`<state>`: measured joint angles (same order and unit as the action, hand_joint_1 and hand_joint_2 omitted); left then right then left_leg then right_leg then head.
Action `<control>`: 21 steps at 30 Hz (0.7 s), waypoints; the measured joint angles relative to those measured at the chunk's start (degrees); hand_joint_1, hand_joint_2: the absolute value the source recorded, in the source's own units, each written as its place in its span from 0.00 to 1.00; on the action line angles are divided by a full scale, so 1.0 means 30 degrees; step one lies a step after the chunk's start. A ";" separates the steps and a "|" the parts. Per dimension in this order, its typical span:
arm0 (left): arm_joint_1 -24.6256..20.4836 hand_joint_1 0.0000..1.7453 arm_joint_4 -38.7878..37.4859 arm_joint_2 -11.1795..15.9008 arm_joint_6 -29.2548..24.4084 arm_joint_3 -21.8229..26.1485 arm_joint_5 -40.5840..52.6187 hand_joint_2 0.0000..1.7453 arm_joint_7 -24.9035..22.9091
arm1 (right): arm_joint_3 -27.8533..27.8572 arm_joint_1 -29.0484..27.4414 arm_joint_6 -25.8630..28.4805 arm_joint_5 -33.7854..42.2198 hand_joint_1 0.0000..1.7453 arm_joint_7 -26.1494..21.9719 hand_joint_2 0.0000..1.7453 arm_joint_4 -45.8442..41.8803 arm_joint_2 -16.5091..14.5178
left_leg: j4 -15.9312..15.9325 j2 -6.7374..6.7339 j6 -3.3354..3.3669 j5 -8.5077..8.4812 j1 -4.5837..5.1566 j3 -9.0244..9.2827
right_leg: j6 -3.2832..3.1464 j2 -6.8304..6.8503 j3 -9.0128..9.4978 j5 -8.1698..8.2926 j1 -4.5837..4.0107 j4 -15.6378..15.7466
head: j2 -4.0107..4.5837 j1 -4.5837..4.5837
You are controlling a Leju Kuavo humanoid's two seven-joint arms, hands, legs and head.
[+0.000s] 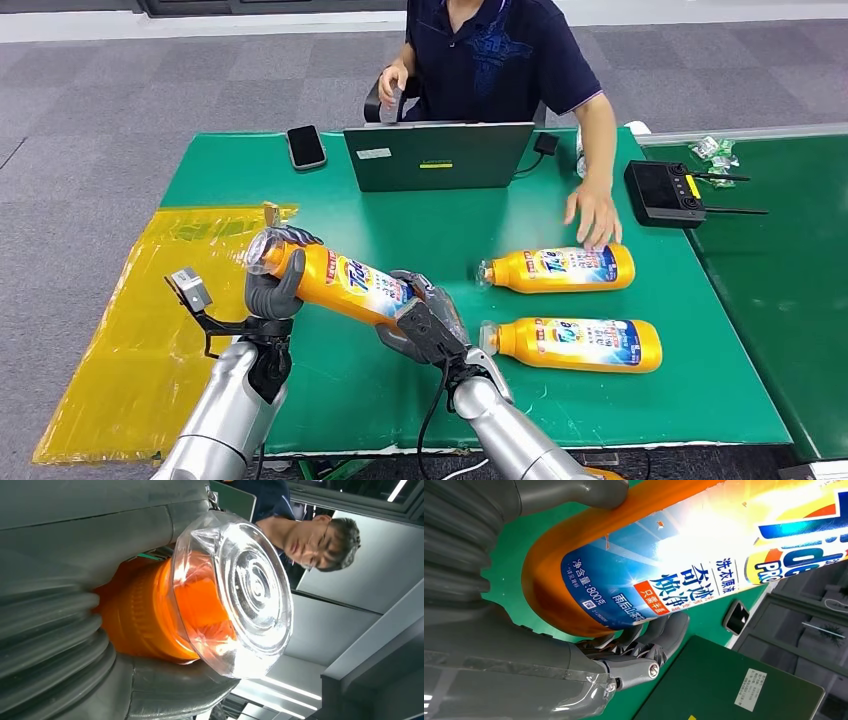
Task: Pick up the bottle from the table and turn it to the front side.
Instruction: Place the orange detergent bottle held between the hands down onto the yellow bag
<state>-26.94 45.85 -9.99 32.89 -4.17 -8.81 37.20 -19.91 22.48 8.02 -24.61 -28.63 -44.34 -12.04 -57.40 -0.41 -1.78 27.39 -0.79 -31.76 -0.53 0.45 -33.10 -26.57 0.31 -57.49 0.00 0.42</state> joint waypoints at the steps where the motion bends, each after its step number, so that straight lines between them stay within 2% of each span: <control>1: 0.0000 1.00 0.0000 0.0000 0.0000 0.0000 0.0000 1.00 0.0000 | 0.0000 0.0000 0.0000 0.0000 1.00 0.0000 1.00 -0.0002 0.0000 | 0.0000 0.0000 0.0000 0.0000 0.0000 0.0000 | 0.0000 0.0000 0.0000 0.0000 0.0000 0.0000 | 0.0000 0.0000; 4: 0.0000 1.00 -0.0002 0.0000 0.0000 0.0000 0.0000 1.00 0.0002 | 0.0000 0.0000 0.0002 0.0004 1.00 0.0000 1.00 0.0002 0.0000 | 0.0000 0.0000 0.0000 0.0000 0.0000 0.0000 | 0.0000 0.0000 0.0000 0.0000 0.0000 0.0000 | 0.0000 0.0000; 8: 0.0015 1.00 0.0126 0.0132 -0.0541 -0.0035 0.0492 1.00 0.0002 | -0.0005 -0.0005 -0.0007 0.0042 0.00 0.0029 1.00 0.0002 0.0000 | 0.0000 -0.0001 -0.0001 -0.0001 -0.0002 -0.0002 | 0.0000 0.0000 0.0001 0.0000 -0.0002 -0.0002 | 0.0000 0.0000; 10: -0.0035 1.00 0.0820 0.0886 -0.3214 -0.0315 0.2974 1.00 0.0004 | -0.0007 -0.0034 0.0016 0.0193 0.00 0.0060 1.00 0.0004 0.0000 | 0.0001 -0.0029 -0.0013 -0.0008 -0.0015 -0.0005 | -0.0015 -0.0021 -0.0013 0.0011 -0.0012 -0.0009 | 0.0000 0.0004; 12: -0.0314 1.00 0.1727 0.2052 -0.8049 -0.0590 0.6028 1.00 0.0007 | -0.0007 -0.0093 0.0044 0.0330 0.00 0.0018 1.00 0.0006 0.0015 | 0.0002 -0.0102 -0.0024 -0.0015 -0.0026 -0.0004 | -0.0037 -0.0086 -0.0053 0.0035 -0.0021 -0.0017 | 0.0000 0.0005; 14: -0.0669 1.00 0.2342 0.2969 -1.2201 -0.0581 0.7397 1.00 0.0007 | -0.0007 -0.0154 0.0069 0.0359 0.00 -0.0038 1.00 0.0006 0.0066 | 0.0002 -0.0136 -0.0034 -0.0023 -0.0028 0.0000 | -0.0046 -0.0123 -0.0082 0.0048 -0.0024 -0.0022 | 0.0000 0.0005; 16: -0.0858 1.00 0.2820 0.3453 -1.3440 -0.0545 0.7952 1.00 0.0007 | -0.0007 -0.0167 0.0082 0.0350 0.00 -0.0055 1.00 0.0006 0.0111 | 0.0005 -0.0088 -0.0053 -0.0043 -0.0032 -0.0009 | -0.0047 -0.0076 -0.0075 0.0045 -0.0029 -0.0025 | 0.0000 0.0011; 21: -0.0853 1.00 0.3415 0.3745 -1.2967 -0.0576 0.8466 1.00 0.0007 | -0.0007 -0.0163 0.0087 0.0346 0.00 -0.0058 1.00 0.0006 0.0120 | 0.0005 -0.0120 -0.0064 -0.0055 -0.0028 -0.0030 | -0.0051 -0.0106 -0.0090 0.0071 -0.0020 -0.0030 | 0.0000 0.0013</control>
<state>-29.49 56.09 1.25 -6.01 -5.90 16.59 37.22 -19.93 21.99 8.28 -23.57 -28.81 -44.33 -11.68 -57.38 -0.77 -1.97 27.22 -0.87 -31.85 -0.68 0.13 -33.37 -26.35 0.25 -57.58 0.00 0.45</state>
